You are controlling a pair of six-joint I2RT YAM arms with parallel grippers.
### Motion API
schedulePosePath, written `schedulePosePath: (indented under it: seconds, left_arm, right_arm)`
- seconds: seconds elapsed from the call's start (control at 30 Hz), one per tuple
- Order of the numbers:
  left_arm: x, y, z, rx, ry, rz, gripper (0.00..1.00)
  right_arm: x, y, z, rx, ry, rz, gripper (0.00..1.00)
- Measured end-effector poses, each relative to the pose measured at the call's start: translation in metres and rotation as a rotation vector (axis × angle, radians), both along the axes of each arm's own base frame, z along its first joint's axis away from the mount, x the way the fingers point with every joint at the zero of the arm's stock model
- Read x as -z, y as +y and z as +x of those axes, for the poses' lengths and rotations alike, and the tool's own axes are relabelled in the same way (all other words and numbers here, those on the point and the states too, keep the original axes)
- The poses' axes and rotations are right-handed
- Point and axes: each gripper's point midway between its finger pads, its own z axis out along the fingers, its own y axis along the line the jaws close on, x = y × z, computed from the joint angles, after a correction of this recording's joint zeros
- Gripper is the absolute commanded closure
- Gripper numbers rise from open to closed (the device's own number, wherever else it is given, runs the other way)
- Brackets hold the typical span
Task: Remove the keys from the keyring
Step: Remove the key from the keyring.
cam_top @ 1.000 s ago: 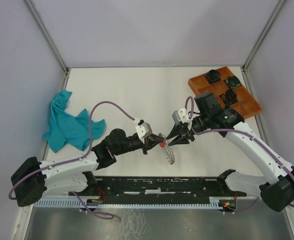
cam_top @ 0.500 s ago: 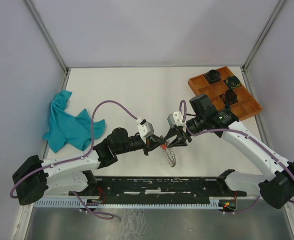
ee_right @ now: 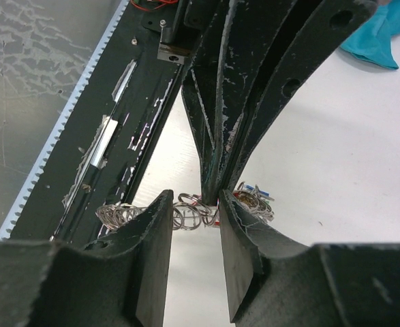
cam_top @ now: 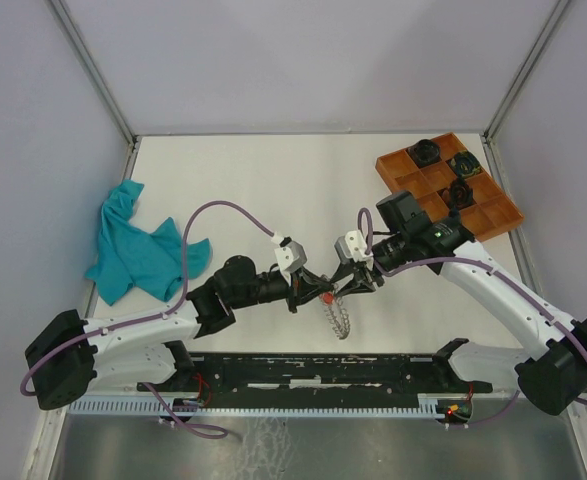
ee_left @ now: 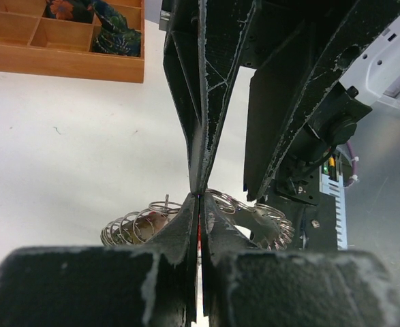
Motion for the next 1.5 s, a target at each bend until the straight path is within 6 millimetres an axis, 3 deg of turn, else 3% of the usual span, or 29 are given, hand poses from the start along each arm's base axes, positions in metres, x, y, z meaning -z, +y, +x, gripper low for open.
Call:
schedulePosePath:
  seconds: [0.2, 0.37, 0.7, 0.87, 1.07, 1.5]
  left_arm:
    - [-0.001, -0.001, -0.002, 0.001, 0.034, -0.012, 0.97]
    - [-0.006, -0.002, -0.002, 0.0, 0.025, -0.042, 0.97]
    - [-0.004, -0.001, 0.0, -0.012, 0.025, -0.054, 0.97]
    - [0.001, -0.003, 0.0, -0.015, 0.051, -0.047, 0.97]
    - [0.006, -0.003, 0.001, -0.018, 0.062, -0.037, 0.97]
    - [0.012, -0.006, 0.0, -0.015, 0.106, -0.029, 0.97]
  right_arm:
    - [0.0, -0.003, -0.004, -0.025, -0.016, -0.007, 0.52]
    - [-0.008, -0.006, -0.005, -0.019, -0.007, -0.006, 0.51]
    - [-0.015, -0.014, -0.013, -0.029, -0.009, 0.015, 0.66]
    - [-0.013, -0.011, -0.021, -0.072, -0.055, 0.0, 0.67]
    - [-0.005, -0.006, -0.026, -0.107, -0.112, -0.043, 0.59]
    - [0.014, -0.008, -0.015, -0.088, -0.196, -0.152, 0.57]
